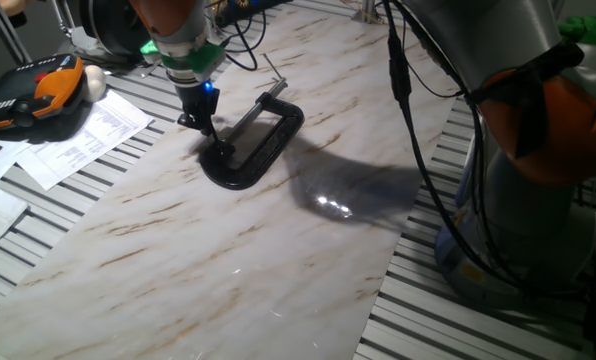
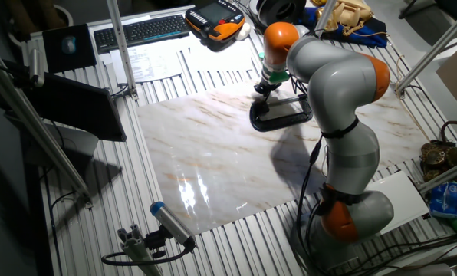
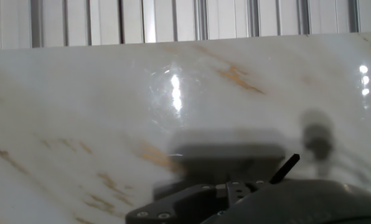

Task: Turn the hands of a clock

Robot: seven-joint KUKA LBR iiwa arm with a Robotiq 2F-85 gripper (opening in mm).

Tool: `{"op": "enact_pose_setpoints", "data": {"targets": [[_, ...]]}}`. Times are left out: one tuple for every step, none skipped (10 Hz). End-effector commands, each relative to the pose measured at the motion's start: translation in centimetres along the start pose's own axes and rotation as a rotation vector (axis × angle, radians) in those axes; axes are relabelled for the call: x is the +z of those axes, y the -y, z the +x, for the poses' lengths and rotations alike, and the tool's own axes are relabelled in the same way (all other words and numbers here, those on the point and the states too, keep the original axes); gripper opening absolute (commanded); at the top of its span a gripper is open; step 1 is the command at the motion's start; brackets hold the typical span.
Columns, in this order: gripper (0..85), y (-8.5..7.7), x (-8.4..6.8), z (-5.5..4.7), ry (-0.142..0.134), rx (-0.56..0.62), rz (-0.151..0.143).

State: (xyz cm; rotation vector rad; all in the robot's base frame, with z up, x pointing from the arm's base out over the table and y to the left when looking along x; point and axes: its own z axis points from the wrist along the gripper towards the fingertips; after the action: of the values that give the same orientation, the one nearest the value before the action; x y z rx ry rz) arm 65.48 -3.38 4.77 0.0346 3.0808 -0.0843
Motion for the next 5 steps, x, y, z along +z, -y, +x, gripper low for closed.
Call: {"op": "enact_pose_setpoints", "data": {"targets": [[0.0,0.05,-0.05,0.04,0.000,0.000,0.000],[0.0,0.13,-0.11,0.13,0.000,0.000,0.000],[0.0,0.21,-0.14,0.24,-0.002,0.000,-0.006],[0.0,0.34,-0.22,0.40,-0.003,-0.001,-0.009],[0.0,0.45,-0.21,0.51,-0.003,-0.001,-0.011]]}}
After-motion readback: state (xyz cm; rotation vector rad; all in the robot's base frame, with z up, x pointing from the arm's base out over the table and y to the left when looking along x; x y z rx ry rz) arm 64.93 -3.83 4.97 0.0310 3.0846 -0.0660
